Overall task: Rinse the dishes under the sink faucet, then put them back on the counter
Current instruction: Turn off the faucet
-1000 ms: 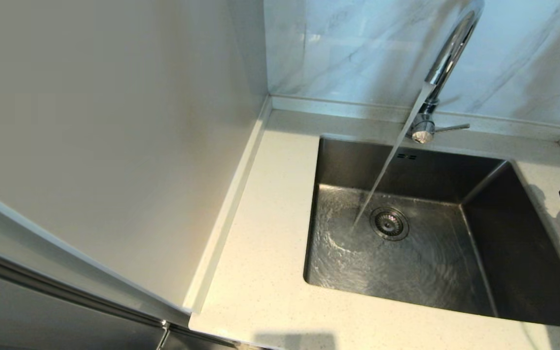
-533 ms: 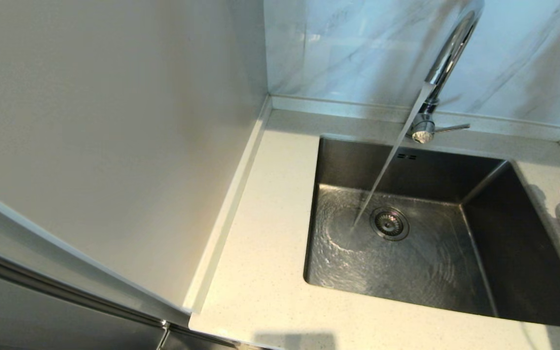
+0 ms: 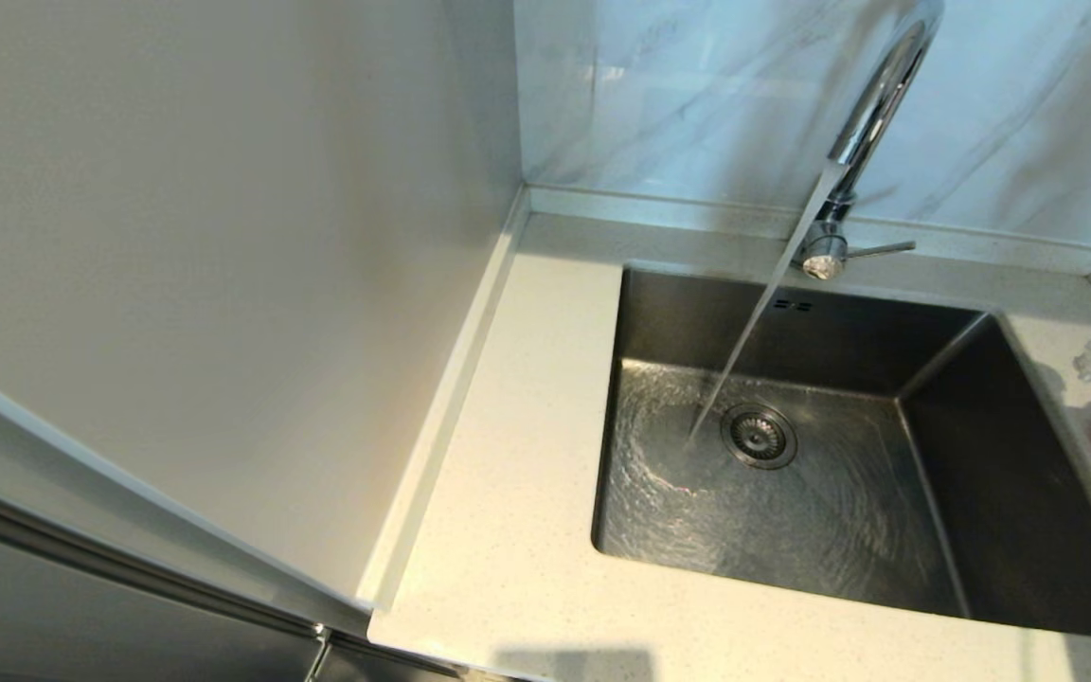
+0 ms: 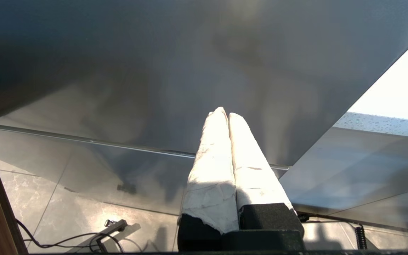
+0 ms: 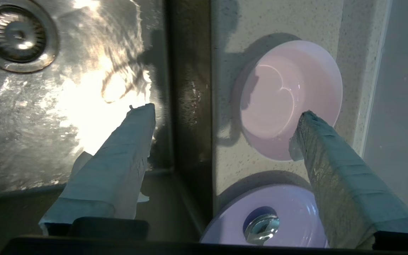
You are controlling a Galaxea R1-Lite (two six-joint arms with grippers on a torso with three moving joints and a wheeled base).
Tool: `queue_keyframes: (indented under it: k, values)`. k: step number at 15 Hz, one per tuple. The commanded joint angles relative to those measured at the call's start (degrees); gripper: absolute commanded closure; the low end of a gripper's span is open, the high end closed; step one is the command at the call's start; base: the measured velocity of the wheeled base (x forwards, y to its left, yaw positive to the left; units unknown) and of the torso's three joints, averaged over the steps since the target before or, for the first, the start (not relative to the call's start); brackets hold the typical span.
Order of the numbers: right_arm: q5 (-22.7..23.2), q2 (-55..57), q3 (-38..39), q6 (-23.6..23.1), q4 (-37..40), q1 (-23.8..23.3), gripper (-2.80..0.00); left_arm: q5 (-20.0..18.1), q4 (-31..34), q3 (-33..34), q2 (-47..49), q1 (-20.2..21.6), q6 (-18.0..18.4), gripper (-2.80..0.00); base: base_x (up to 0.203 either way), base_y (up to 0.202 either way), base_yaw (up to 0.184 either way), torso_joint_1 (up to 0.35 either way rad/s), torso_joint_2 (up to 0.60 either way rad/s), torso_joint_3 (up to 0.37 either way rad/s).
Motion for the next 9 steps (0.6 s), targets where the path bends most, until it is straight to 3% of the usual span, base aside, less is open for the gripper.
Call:
queue_keyframes:
  k: [1,4,7,8,9]
  values:
    - [1.32,-4.73,0.08,-0.09,1.11,0.1,-2.8,0.01,0.0,0.0,0.0,0.0,-0.02,0.0,0.0,0.0,0.0,0.0,0.0,0.0]
    - [2.47,-9.54,-0.42,0.09,12.31,1.32,-2.8,0.01,0.0,0.0,0.0,0.0,-0.02,0.0,0.0,0.0,0.0,0.0,0.0,0.0]
    - [3.14,-10.45,-2.17,1.49,21.27,5.56,-2.8,-0.02,0.0,0.0,0.0,0.0,-0.02,0.0,0.0,0.0,0.0,0.0,0.0,0.0]
    - [3.17,-10.85,-2.16,1.67,21.55,6.2,0.0,0.01,0.0,0.0,0.0,0.0,-0.02,0.0,0.0,0.0,0.0,0.0,0.0,0.0]
    - [3.17,-10.83,-2.0,1.59,21.56,6.48,0.0,0.01,0.0,0.0,0.0,0.0,-0.02,0.0,0.0,0.0,0.0,0.0,0.0,0.0]
